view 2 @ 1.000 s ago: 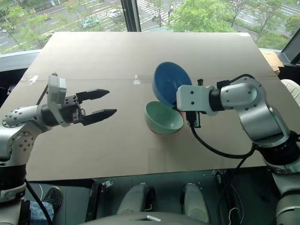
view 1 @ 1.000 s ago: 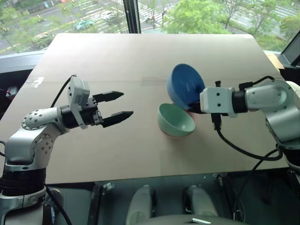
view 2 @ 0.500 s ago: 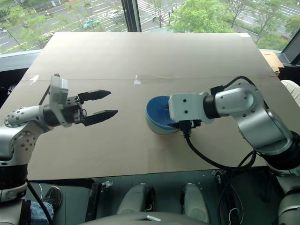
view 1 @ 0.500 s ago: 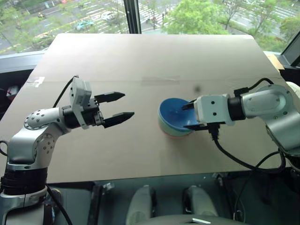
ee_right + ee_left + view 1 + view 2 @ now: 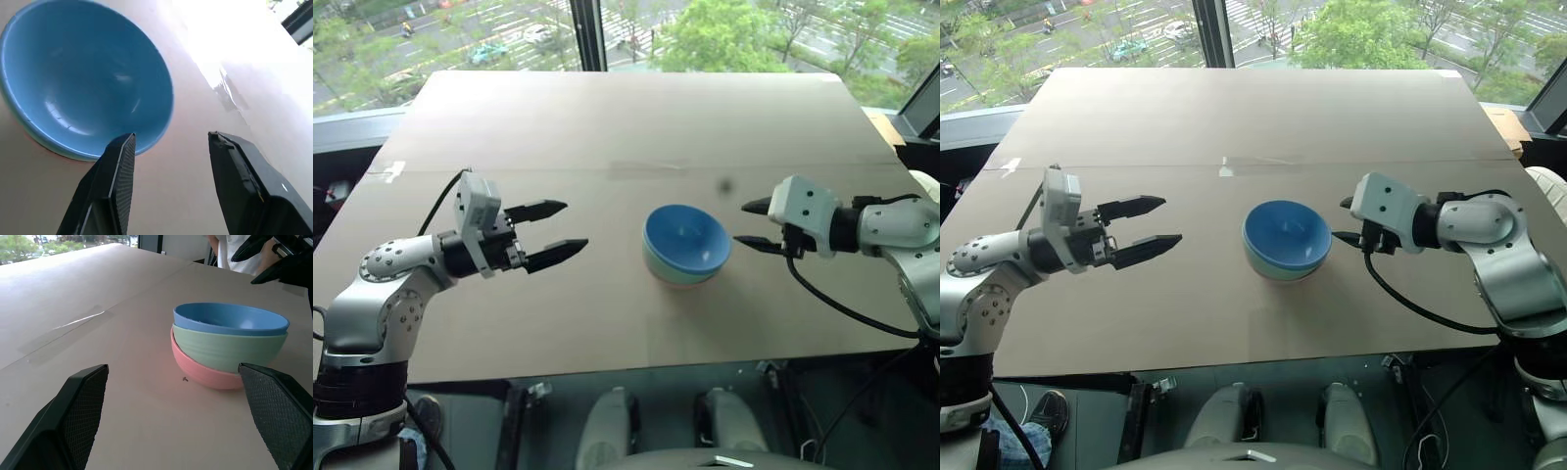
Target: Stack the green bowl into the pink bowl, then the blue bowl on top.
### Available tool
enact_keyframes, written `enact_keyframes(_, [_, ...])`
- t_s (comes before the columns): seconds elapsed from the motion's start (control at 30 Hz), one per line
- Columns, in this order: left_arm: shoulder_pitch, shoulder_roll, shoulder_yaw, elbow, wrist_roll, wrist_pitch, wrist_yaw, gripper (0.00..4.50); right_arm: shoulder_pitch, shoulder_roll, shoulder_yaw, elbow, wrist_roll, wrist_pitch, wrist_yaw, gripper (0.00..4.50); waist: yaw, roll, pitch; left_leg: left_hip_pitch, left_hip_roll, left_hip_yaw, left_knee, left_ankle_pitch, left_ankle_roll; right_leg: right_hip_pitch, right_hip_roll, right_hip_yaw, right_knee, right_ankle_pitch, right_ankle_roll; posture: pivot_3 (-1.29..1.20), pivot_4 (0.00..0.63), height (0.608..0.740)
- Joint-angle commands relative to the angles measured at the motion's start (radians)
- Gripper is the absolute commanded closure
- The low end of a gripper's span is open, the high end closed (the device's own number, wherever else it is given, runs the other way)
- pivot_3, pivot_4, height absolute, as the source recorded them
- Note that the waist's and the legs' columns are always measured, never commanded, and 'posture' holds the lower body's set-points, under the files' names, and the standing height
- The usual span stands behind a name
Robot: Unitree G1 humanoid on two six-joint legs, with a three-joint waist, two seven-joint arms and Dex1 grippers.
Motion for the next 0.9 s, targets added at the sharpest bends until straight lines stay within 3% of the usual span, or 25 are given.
enact_keyframes(0.03, [0.059, -0.013, 0.071, -0.042, 0.018, -0.025, 0.05, 0.0, 0.116, 0.022, -0.16, -0.005, 0.087, -0.034, -0.014, 2.03, 0.007, 0.0, 0.0, 0.0, 0.0, 0.0, 0.0, 0.0, 0.0, 0.0, 0.0, 0.0, 0.0, 0.0, 0.0, 0.0, 0.15, 0.738])
enact_keyframes(0.33, [0.227, -0.046, 0.136, -0.165, -0.014, -0.015, 0.097, 0.0, 0.407, 0.102, -0.25, 0.04, 0.154, -0.269, 0.015, 2.03, 0.004, 0.001, 0.0, 0.003, 0.0, 0.001, 0.0, 0.0, 0.001, 0.001, 0.0, 0.001, 0.001, 0.0, 0.0, 0.0, 0.15, 0.738])
enact_keyframes(0.9, [0.27, -0.061, 0.156, -0.17, -0.01, -0.05, 0.109, 0.0, 0.471, 0.073, -0.256, 0.153, 0.192, -0.439, 0.043, 2.03, 0.006, 0.001, 0.0, 0.005, 0.0, 0.003, 0.0, -0.001, 0.001, 0.002, 0.0, 0.004, 0.0, 0.0, 0.0, 0.0, 0.15, 0.738])
